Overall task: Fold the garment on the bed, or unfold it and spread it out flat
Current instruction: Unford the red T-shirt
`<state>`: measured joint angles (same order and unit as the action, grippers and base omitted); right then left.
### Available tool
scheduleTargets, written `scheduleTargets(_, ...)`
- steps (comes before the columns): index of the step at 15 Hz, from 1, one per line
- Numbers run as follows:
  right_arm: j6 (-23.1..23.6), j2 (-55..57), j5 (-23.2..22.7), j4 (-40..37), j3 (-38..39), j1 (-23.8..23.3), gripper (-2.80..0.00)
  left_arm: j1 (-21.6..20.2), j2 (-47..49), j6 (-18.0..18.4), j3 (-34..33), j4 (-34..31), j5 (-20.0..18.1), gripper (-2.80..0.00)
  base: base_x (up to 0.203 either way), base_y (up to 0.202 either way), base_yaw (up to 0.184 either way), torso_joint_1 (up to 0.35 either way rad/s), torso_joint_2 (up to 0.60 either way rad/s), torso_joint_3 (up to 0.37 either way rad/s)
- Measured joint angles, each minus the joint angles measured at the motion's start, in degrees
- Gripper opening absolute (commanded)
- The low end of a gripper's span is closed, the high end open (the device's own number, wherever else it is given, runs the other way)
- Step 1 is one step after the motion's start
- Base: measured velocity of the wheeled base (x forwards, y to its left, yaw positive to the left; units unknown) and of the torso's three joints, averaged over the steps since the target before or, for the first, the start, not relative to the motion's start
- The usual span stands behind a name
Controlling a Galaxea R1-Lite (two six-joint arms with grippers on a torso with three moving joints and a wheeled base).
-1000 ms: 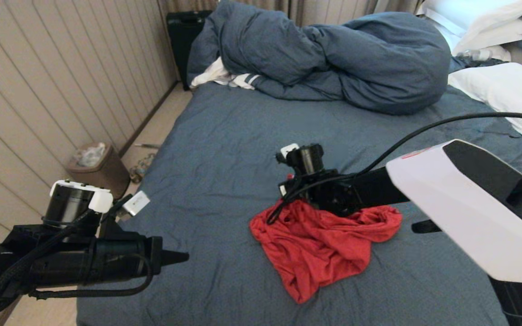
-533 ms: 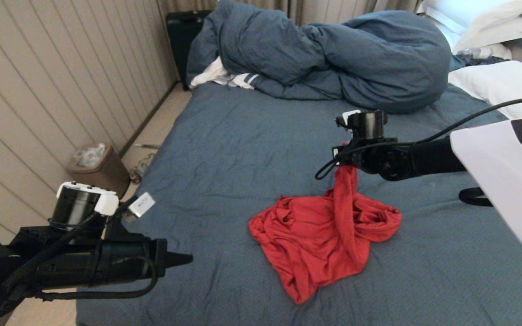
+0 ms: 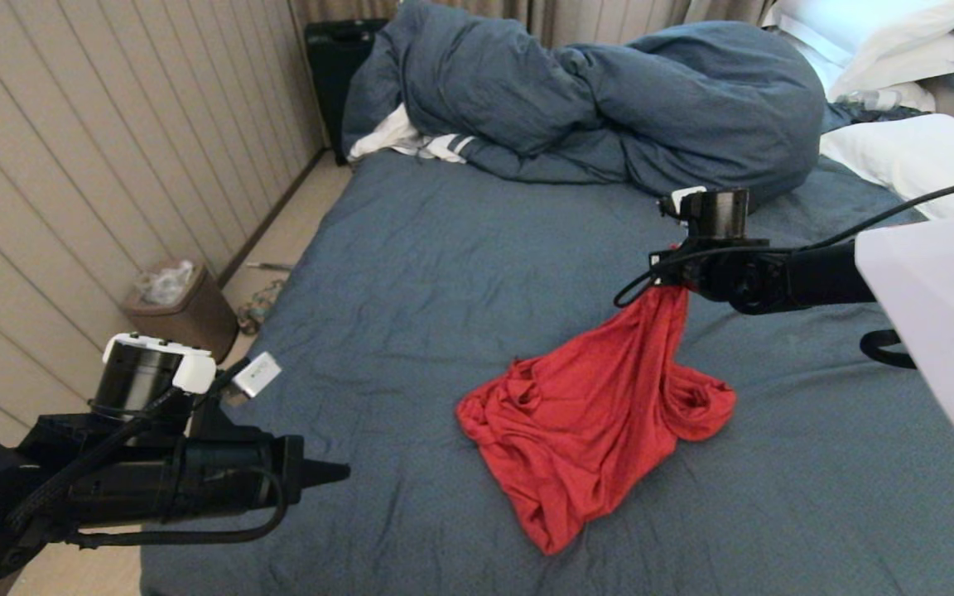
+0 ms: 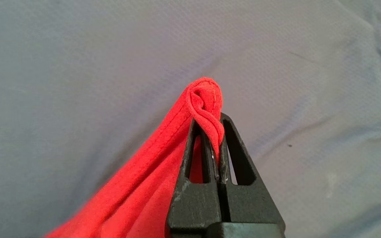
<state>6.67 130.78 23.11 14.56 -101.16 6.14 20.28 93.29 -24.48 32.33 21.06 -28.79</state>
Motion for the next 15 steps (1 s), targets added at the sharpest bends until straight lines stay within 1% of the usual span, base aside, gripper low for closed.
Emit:
scheduleTargets(2, 0.07, 0.58, -0.33, 0.07, 0.53, -0.85, -2.8, 0.05, 0.11, -0.02, 0.0, 0.02, -0.01, -2.8, 0.0, 0.0, 0.0, 0.0, 0.0, 0.0)
scheduleTargets(3, -0.2, 0.81, -0.38, 0.16, 0.88, -0.65, 0.0, 0.05, 0.11, -0.05, 0.0, -0.01, 0.01, -2.8, 0.0, 0.0, 0.0, 0.0, 0.0, 0.0)
scheduleTargets(8, 0.16, 0.96, -0.7, 0.11, 2.38, -0.59, 0.0, 0.03, 0.12, 0.02, 0.0, -0.03, -0.01, -2.8, 0.0, 0.0, 0.0, 0.0, 0.0, 0.0)
scheduleTargets(11, -0.27, -0.15, -2.52, -0.09, 2.41, -0.59, 0.0, 0.36, 0.09, 0.04, -0.2, -0.01, -0.02, -2.8, 0.0, 0.0, 0.0, 0.0, 0.0, 0.0)
scheduleTargets(12, -1.02, -0.88, -3.33, -0.19, 2.67, -0.78, -2.8, 0.38, 0.06, 0.01, -0.24, 0.04, -0.04, -2.8, 0.0, 0.0, 0.0, 0.0, 0.0, 0.0)
scheduleTargets(14, -3.32, -3.48, -5.5, -1.03, 4.45, -0.41, -2.8, 0.44, 0.09, -0.02, -0.3, -0.01, -0.04, -2.8, 0.0, 0.0, 0.0, 0.0, 0.0, 0.0)
scheduleTargets(15, -4.26, -5.39, -7.69, -2.88, 5.71, -0.03, -2.8, 0.51, 0.09, -0.05, -0.35, -0.03, -0.09, -2.8, 0.0, 0.0, 0.0, 0.0, 0.0, 0.0)
